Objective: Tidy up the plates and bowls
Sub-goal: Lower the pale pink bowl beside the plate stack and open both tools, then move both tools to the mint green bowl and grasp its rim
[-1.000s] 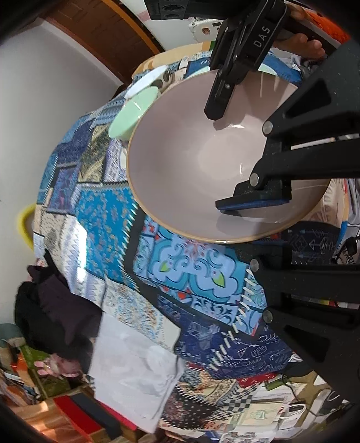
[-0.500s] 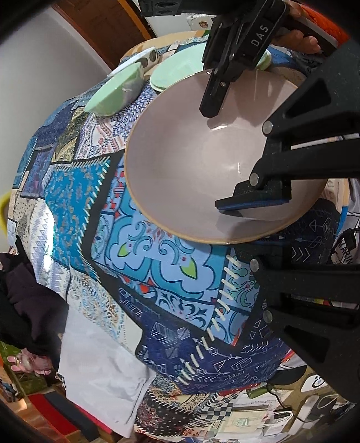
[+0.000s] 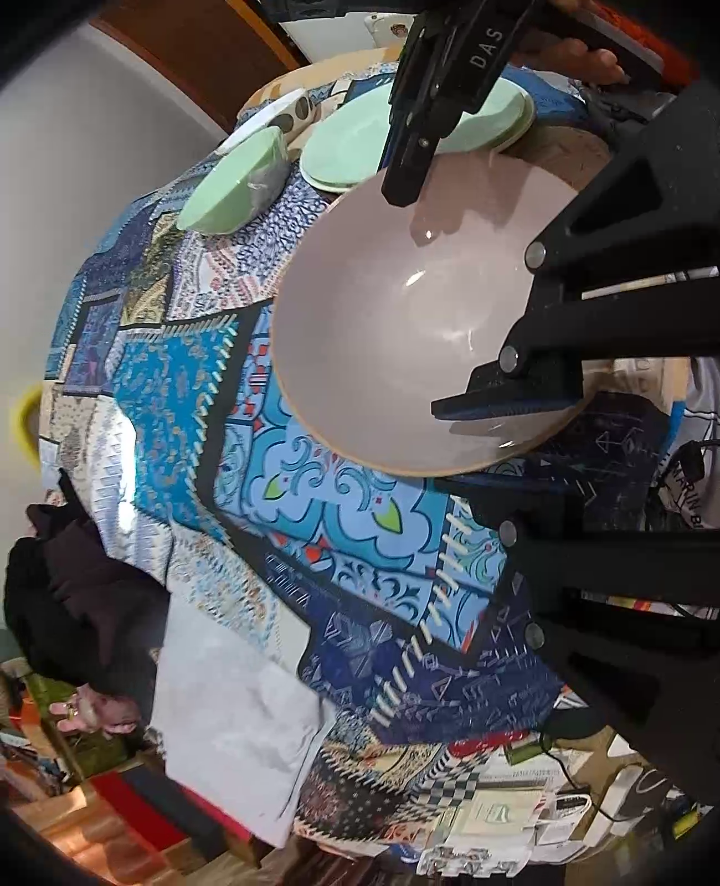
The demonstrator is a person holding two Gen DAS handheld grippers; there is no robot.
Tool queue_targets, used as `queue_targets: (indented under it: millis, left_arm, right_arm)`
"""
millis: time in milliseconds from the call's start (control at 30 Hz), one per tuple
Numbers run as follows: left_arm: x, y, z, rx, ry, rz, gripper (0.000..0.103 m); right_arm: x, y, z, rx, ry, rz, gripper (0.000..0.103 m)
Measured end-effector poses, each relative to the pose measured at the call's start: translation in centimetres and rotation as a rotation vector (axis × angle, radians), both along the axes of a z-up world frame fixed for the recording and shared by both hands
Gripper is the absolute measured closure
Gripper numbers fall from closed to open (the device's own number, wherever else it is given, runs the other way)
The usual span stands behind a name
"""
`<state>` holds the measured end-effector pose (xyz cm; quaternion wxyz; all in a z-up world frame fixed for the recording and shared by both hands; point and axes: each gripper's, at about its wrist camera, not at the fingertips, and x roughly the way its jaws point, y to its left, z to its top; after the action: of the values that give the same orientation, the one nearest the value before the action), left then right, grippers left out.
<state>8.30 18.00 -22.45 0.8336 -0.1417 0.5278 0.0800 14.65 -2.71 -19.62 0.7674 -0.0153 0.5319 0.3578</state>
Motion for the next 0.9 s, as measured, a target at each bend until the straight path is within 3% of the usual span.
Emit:
queue_targets:
  millis: [200,367,500,567,633,767,900]
  left_arm:
    - [0.0,-0.5,2.7,0.021,-0.051,0.003,0.086]
    - [0.6,-1.8,5.2,0.051,-0.102,-0.022,0.083]
    - [1.8,-3.5,7.2,0.070,-0.152,-0.056,0.071]
    - [2.4,-4.2,8.0,0.077,-0.173,-0.071,0.060]
    - [3.2,-5.0,8.8,0.090,-0.198,-0.079,0.042]
    - [5.5,-6.7,9.9,0.109,-0.226,-0.109,0.036]
    - [8.3,-7.9,10.0,0.095,-0.219,-0.129,0.032]
  right_arm:
    - [0.1,-2.0,2.8,0.053,-0.066,-0.028,0.082]
    - [0.5,-4.2,5.1,0.083,-0.128,-0.073,0.074]
    - [1.4,-6.5,6.8,0.098,-0.185,-0.132,0.069]
    - [1.8,-7.4,7.4,0.100,-0.207,-0.156,0.064]
    - [2.3,-8.6,8.0,0.107,-0.228,-0.185,0.061]
    - [3.6,-10.6,8.5,0.101,-0.263,-0.241,0.050]
    - [5.3,-12.4,8.2,0.093,-0.264,-0.287,0.050]
